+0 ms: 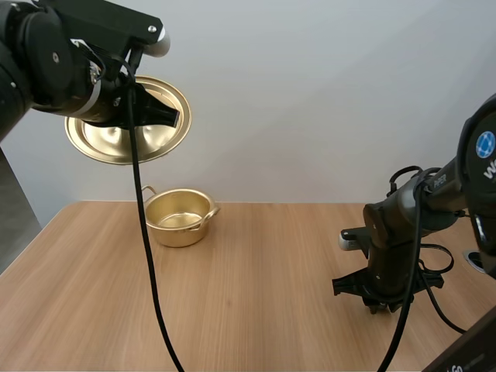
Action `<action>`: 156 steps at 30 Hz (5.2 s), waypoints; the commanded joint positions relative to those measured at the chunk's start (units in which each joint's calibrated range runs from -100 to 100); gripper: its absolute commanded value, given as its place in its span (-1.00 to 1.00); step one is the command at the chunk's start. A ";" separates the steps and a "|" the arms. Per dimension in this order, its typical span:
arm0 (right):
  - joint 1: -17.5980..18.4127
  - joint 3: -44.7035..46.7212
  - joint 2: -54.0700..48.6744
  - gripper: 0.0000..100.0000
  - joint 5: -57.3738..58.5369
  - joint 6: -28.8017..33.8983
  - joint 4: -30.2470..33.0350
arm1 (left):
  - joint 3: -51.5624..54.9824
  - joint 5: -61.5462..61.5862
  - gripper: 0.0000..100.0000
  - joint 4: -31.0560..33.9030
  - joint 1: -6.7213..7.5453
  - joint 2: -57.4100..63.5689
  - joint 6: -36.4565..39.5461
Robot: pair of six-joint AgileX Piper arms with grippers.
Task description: Open the pot, put the car inside, and close it
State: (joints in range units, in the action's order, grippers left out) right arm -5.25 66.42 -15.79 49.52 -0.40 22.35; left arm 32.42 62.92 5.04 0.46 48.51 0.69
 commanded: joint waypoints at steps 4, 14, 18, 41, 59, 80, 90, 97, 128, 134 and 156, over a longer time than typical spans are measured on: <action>0.01 0.03 0.03 -1.00 -4.04 0.04 1.42 | -0.04 3.32 -1.00 0.00 -0.01 -0.03 -1.41; 0.01 -2.06 -1.72 -1.00 -6.76 0.04 3.65 | -0.04 3.76 -1.00 0.00 -0.01 0.45 -1.43; 0.01 -5.76 -5.48 -1.00 -6.76 -1.19 3.65 | -0.04 1.45 -1.00 0.00 -0.01 3.38 -1.43; 22.81 -27.31 -7.64 -1.00 -4.47 -10.05 -4.59 | -27.72 37.08 -1.00 5.49 -0.60 28.74 0.80; 27.68 -62.73 30.15 -1.00 -5.16 -10.48 -5.33 | -36.29 37.08 -1.00 4.19 -2.09 29.50 2.26; 28.84 -77.28 48.83 -1.00 -1.23 -14.20 -15.18 | -36.16 37.08 -1.00 1.56 -2.37 27.86 1.70; 29.36 -77.28 47.33 0.95 -1.23 -14.20 -9.99 | -36.16 37.08 -1.00 1.56 -2.37 27.77 1.70; 29.36 -77.28 40.75 0.95 -1.62 -12.64 -8.64 | -36.16 37.08 -1.00 1.56 -2.37 27.65 1.70; 19.47 -77.28 -23.37 -1.00 50.48 -12.32 -4.71 | 7.78 -21.69 -1.00 -1.45 -2.37 -23.25 3.33; 19.47 -77.28 -31.02 -1.00 50.48 -13.12 1.42 | 7.78 -32.53 -1.00 -2.19 -2.37 -30.93 3.33; 18.29 -77.28 -39.99 -1.00 50.48 -12.64 3.30 | 4.11 -40.58 -1.00 -5.04 -0.03 -50.56 3.04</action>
State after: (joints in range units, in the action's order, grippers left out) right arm 13.07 -10.84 -55.77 100.00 -13.04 25.79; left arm 36.68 22.16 0.00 0.43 -0.58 3.68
